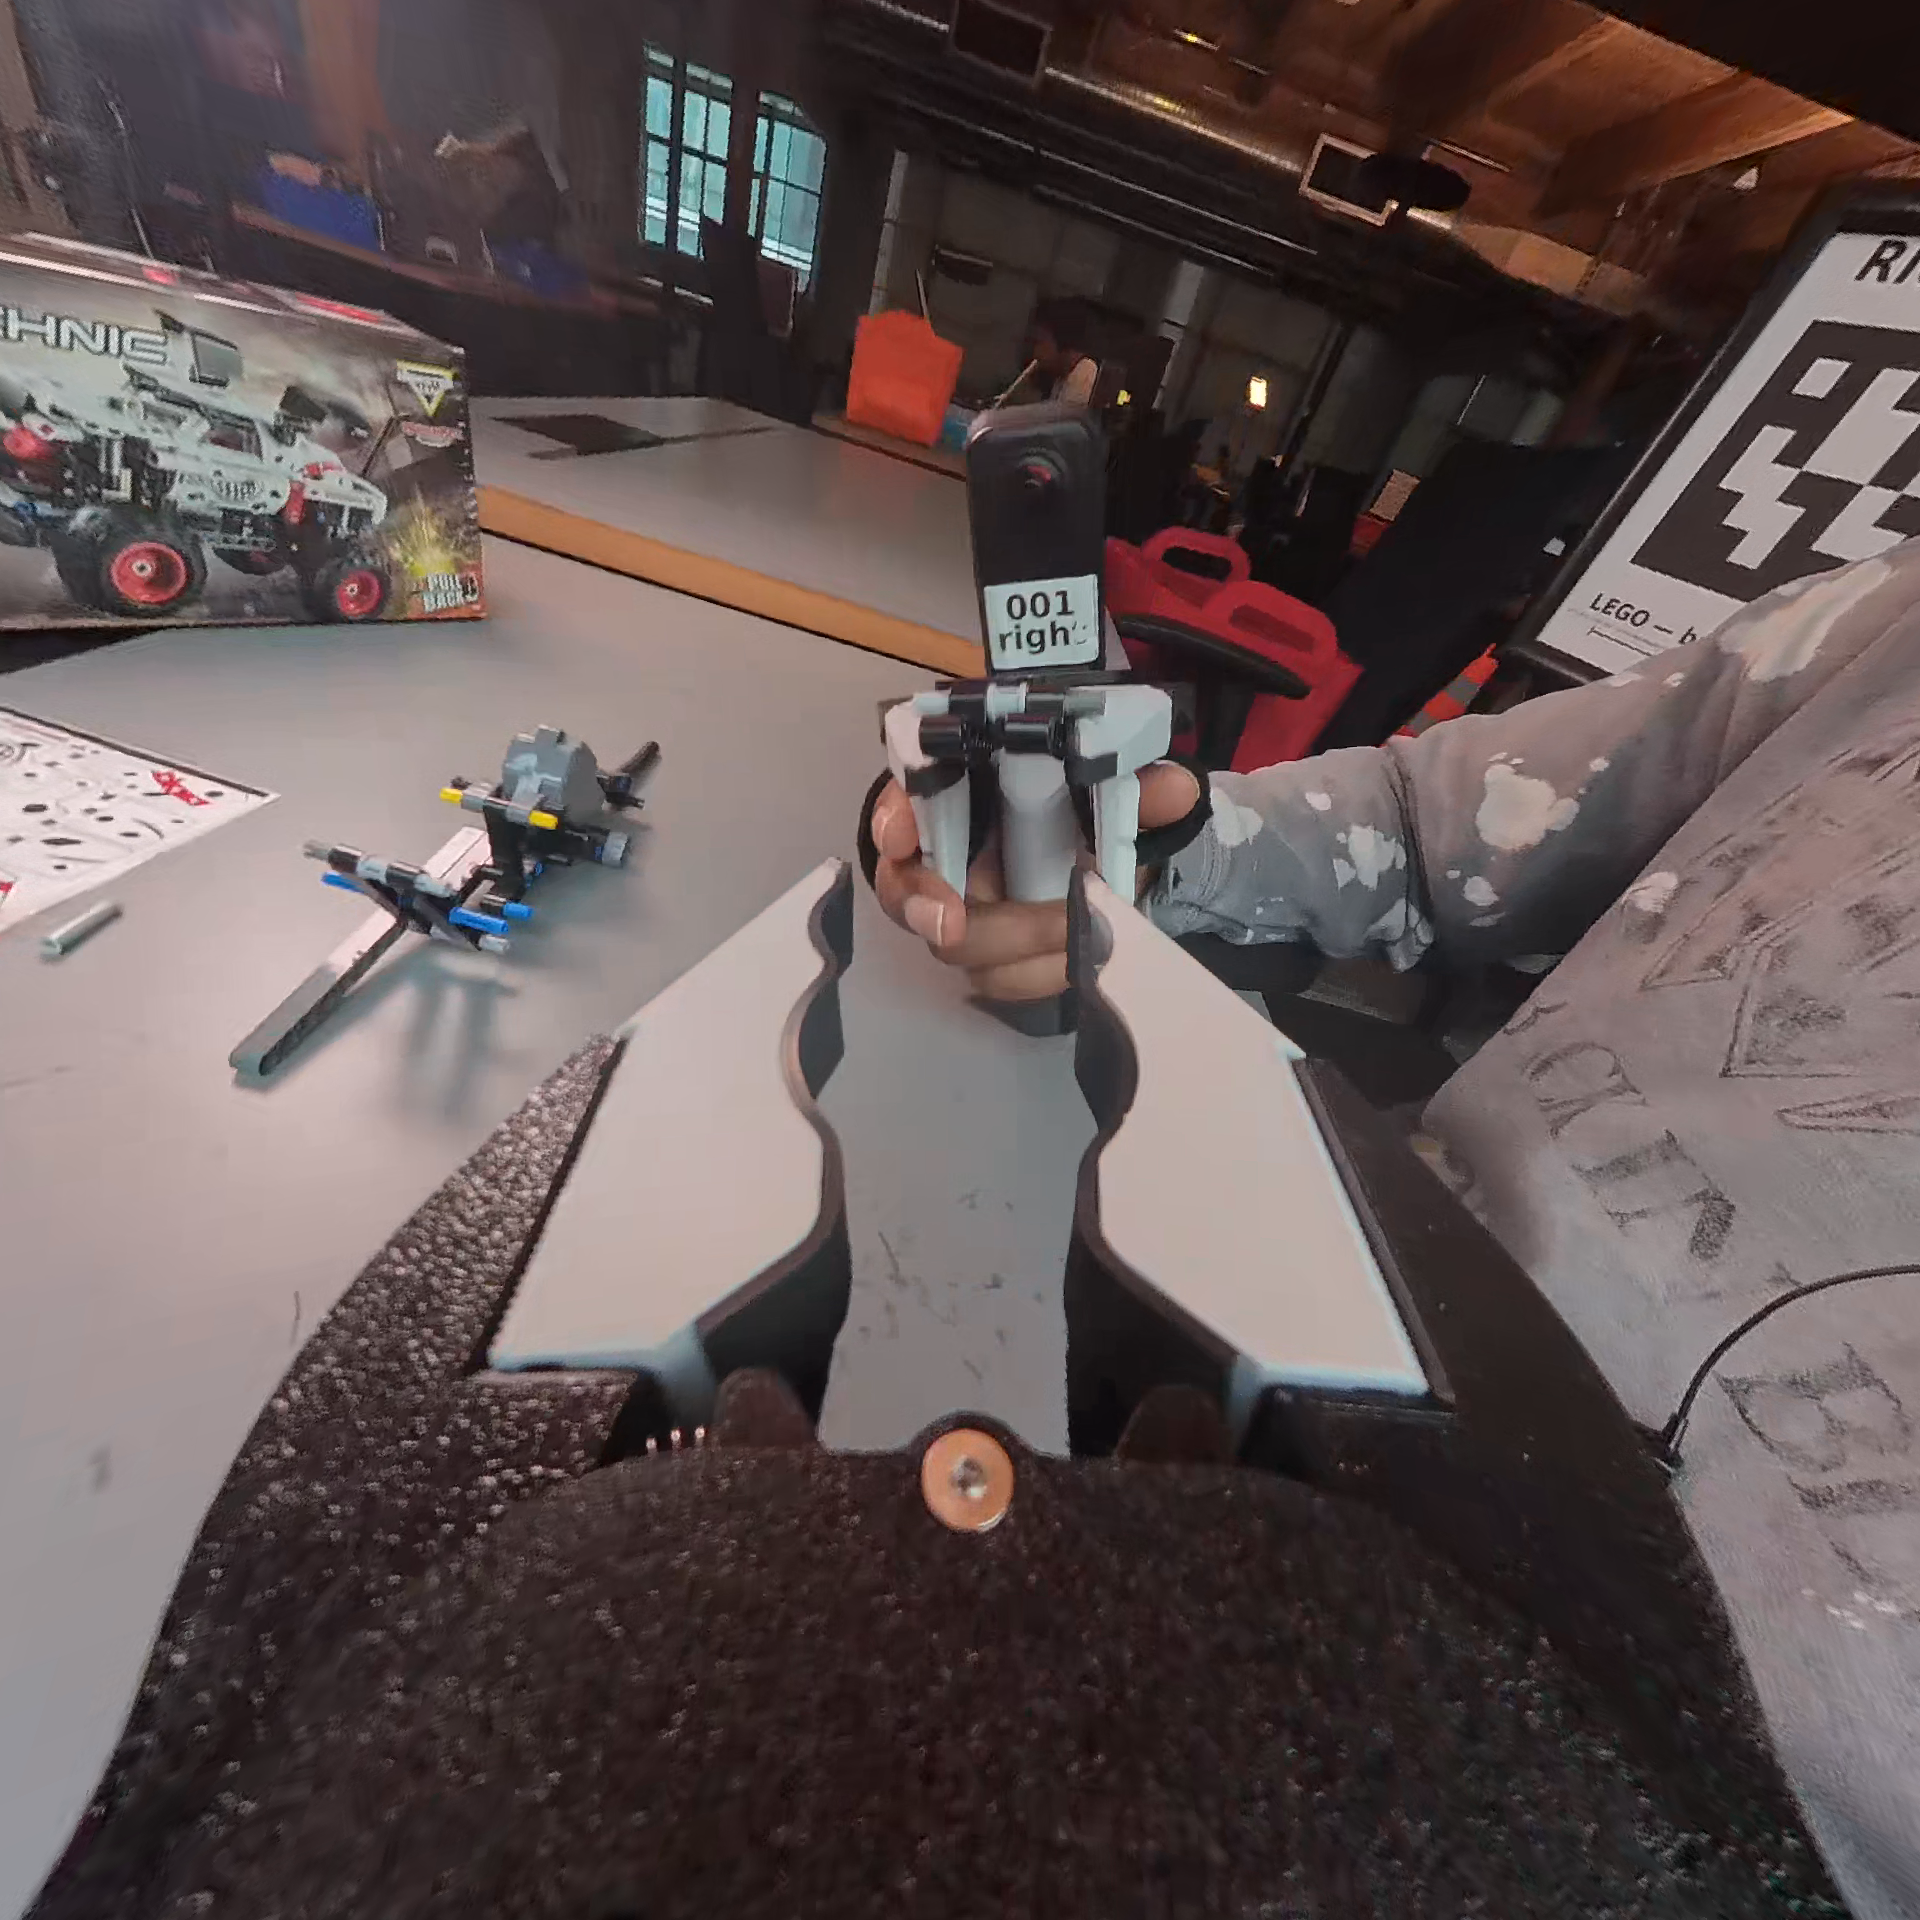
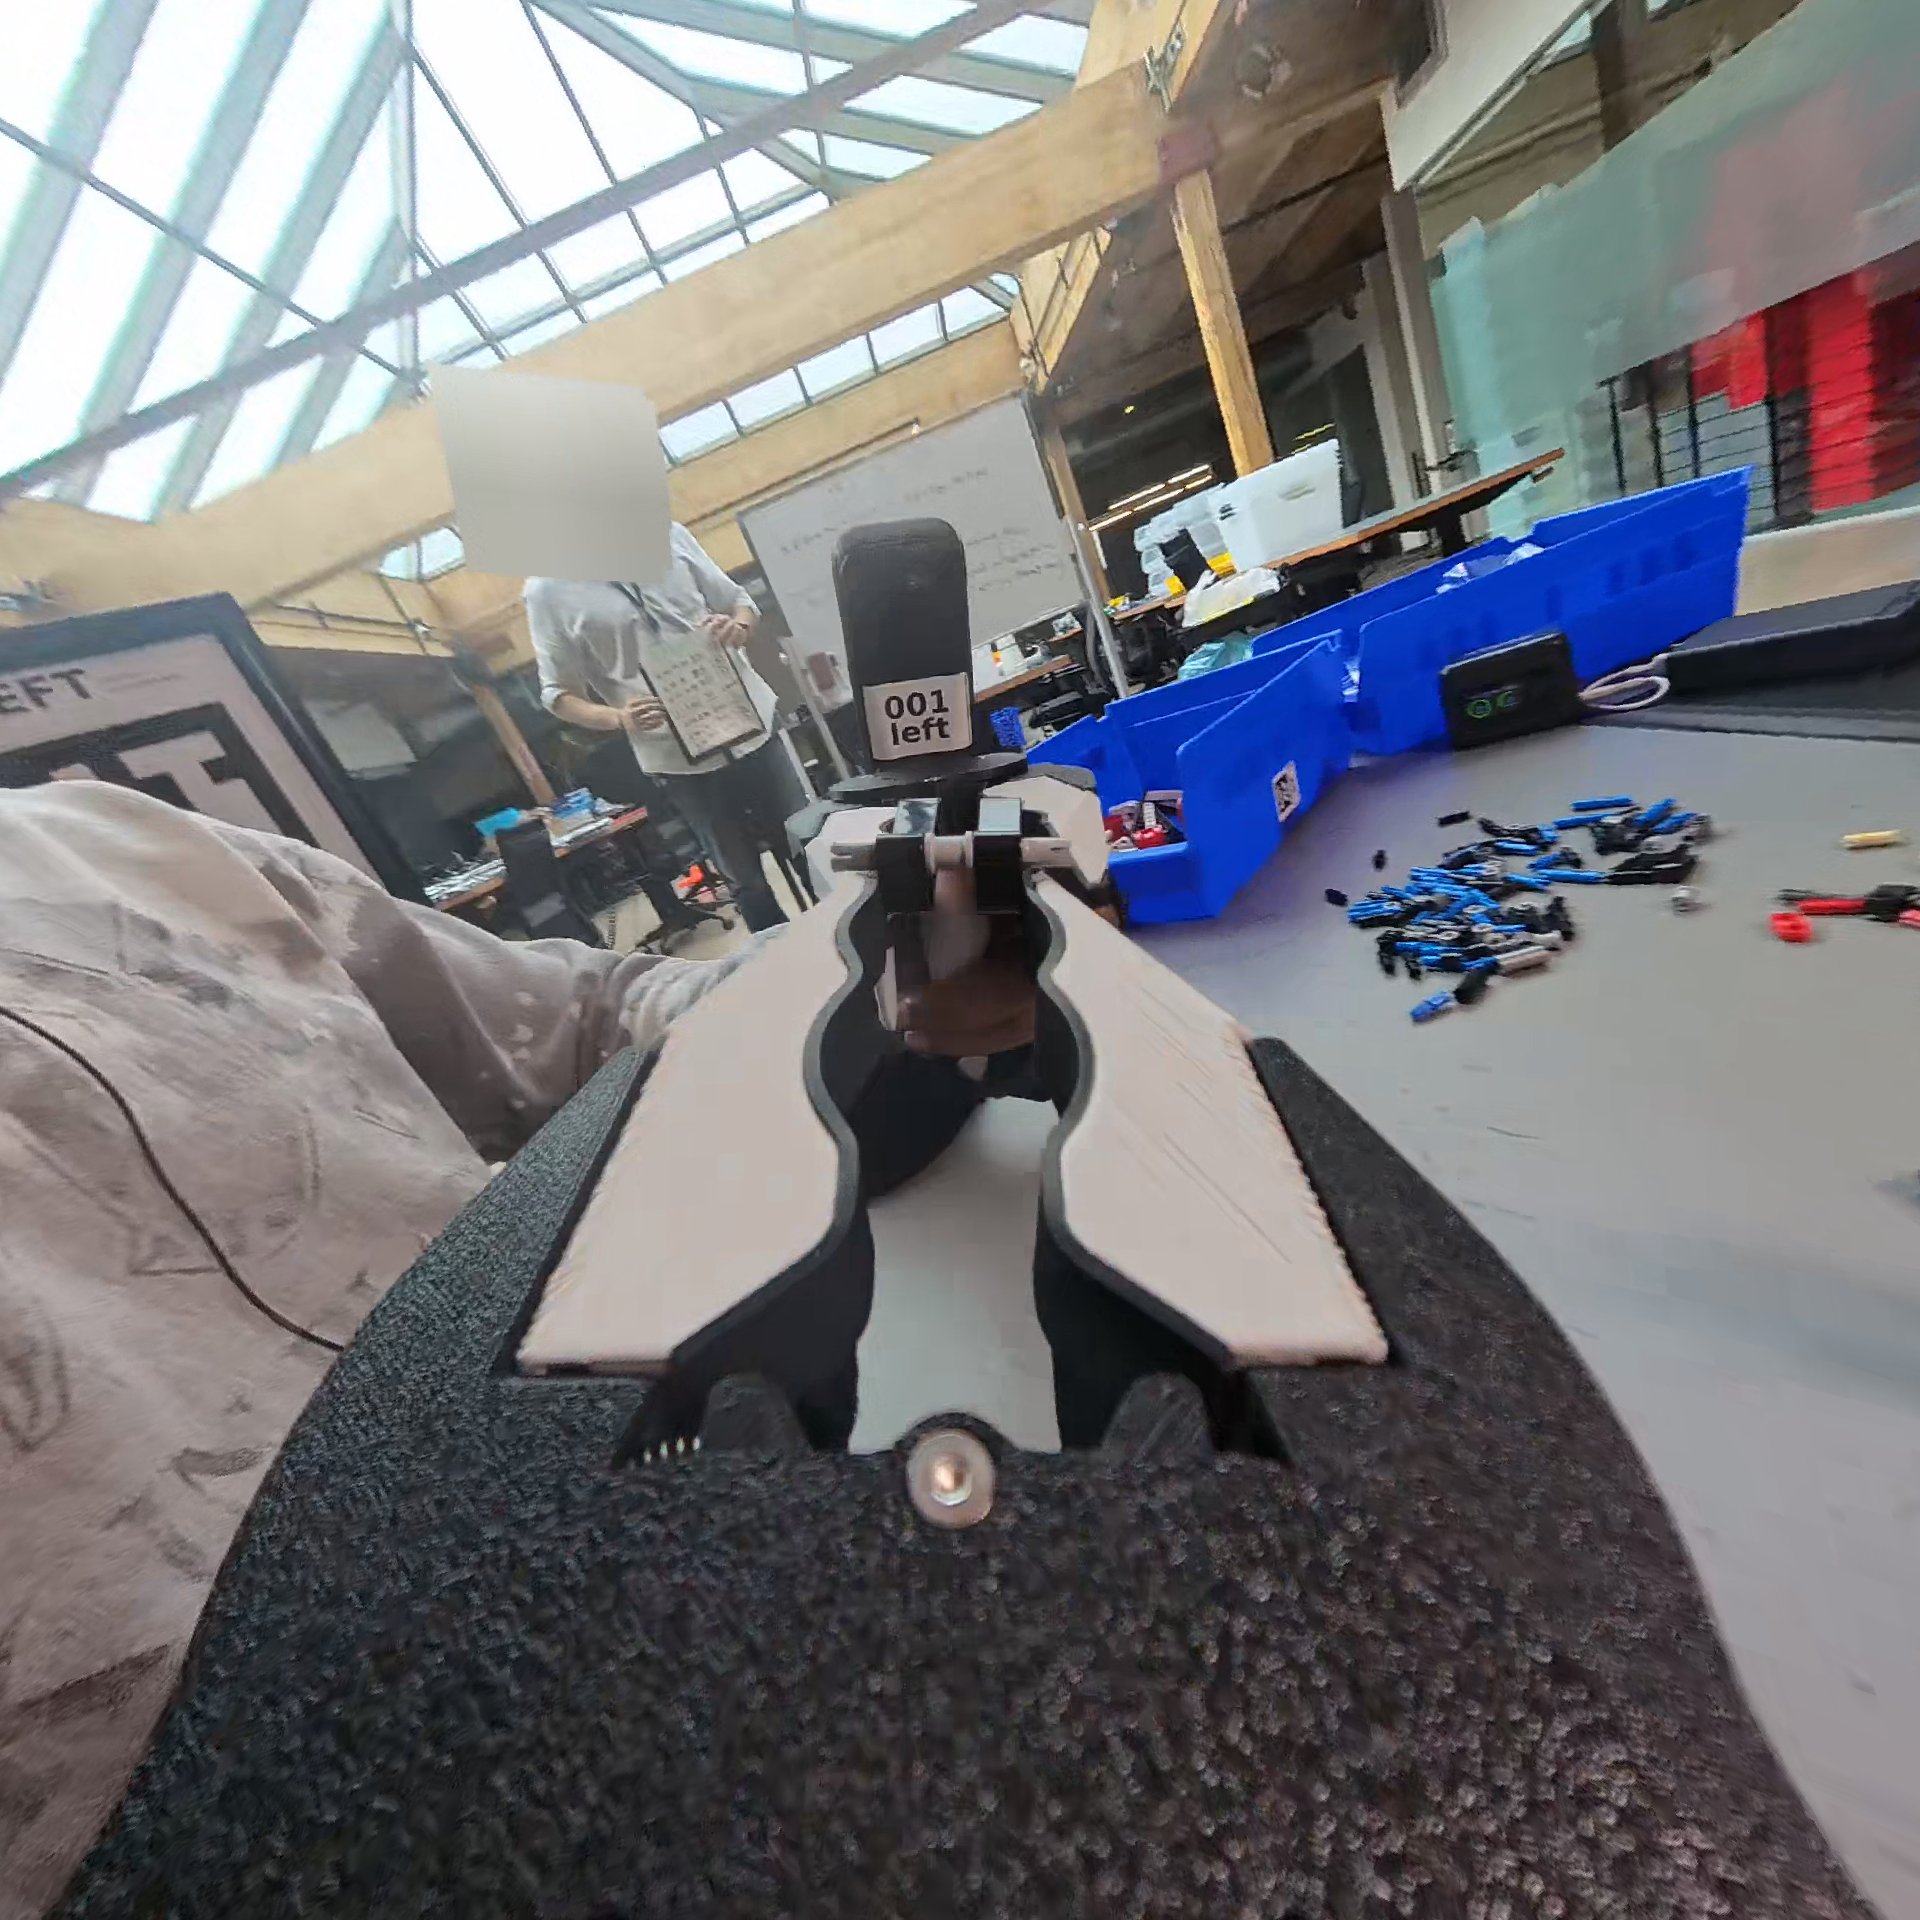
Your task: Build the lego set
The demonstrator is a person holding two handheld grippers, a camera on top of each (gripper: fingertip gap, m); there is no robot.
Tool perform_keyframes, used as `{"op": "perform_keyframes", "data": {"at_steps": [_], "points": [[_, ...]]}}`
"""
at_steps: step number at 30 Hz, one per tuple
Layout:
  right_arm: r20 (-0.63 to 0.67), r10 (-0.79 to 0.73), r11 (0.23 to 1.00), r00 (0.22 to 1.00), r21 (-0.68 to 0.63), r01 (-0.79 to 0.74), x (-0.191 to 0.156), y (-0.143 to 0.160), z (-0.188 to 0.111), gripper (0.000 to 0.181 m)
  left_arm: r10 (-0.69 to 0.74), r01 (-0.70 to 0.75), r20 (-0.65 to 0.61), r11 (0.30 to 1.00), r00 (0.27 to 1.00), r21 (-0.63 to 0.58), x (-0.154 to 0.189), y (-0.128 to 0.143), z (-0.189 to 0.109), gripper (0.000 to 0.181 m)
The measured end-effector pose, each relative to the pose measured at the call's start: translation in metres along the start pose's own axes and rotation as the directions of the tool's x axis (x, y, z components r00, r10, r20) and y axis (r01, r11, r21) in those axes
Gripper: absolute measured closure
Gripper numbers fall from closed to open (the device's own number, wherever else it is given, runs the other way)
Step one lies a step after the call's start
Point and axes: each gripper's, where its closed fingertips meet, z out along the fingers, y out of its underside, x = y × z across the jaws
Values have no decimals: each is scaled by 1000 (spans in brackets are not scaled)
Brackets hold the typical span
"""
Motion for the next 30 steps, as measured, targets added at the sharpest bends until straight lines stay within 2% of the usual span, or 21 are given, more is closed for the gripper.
{"op": "perform_keyframes", "data": {"at_steps": [2,6,13,22,30], "points": [[32,-14,1000,999,-20,15,-6,8,4,157,29,-29,-10,999,1000,14,7,-3,3,139],[66,-19,999,998,-25,21,-12,11,5,156,24,-24,-35,1000,999,19,12,-3,4,158],[61,-31,999,998,-39,33,-9,14,5,156,-39,45,-116,998,992,49,21,-8,0,147],[2,-133,987,991,-95,133,-3,24,6,156,-59,60,-69,998,996,6,12,0,1,156],[-25,-199,965,980,-181,191,2,34,5,157,8,-8,-44,1000,999,-18,9,1,-6,157]]}}
